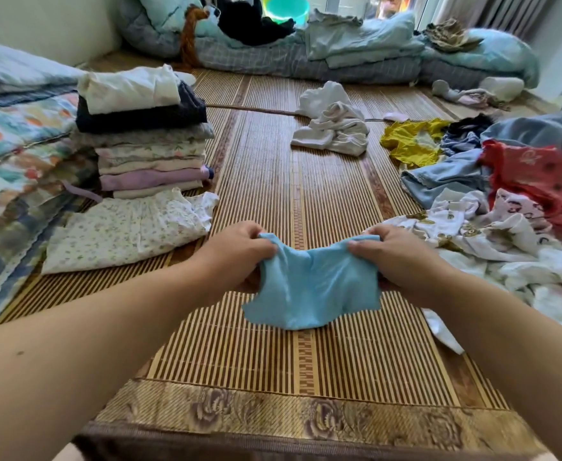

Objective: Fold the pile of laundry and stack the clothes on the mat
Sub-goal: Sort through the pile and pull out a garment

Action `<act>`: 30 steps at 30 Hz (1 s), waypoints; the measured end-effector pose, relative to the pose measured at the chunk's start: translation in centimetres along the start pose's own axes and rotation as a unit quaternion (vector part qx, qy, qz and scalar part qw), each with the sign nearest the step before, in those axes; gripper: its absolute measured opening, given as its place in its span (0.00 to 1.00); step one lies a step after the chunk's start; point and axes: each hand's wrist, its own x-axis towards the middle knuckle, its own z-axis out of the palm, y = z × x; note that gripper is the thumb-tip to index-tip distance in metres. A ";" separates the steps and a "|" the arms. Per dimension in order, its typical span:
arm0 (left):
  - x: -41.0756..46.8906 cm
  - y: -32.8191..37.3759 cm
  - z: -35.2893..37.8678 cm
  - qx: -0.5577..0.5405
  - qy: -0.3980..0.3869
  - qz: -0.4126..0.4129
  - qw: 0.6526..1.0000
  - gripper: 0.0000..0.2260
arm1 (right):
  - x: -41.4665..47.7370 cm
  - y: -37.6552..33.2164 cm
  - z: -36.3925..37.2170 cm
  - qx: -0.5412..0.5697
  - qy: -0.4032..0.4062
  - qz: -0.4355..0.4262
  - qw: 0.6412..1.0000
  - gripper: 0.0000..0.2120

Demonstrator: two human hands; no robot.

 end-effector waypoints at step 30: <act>-1.6 0.6 1.5 -0.324 -0.155 -0.071 0.931 0.21 | -1.8 -1.3 0.9 0.195 -0.007 0.020 0.981 0.03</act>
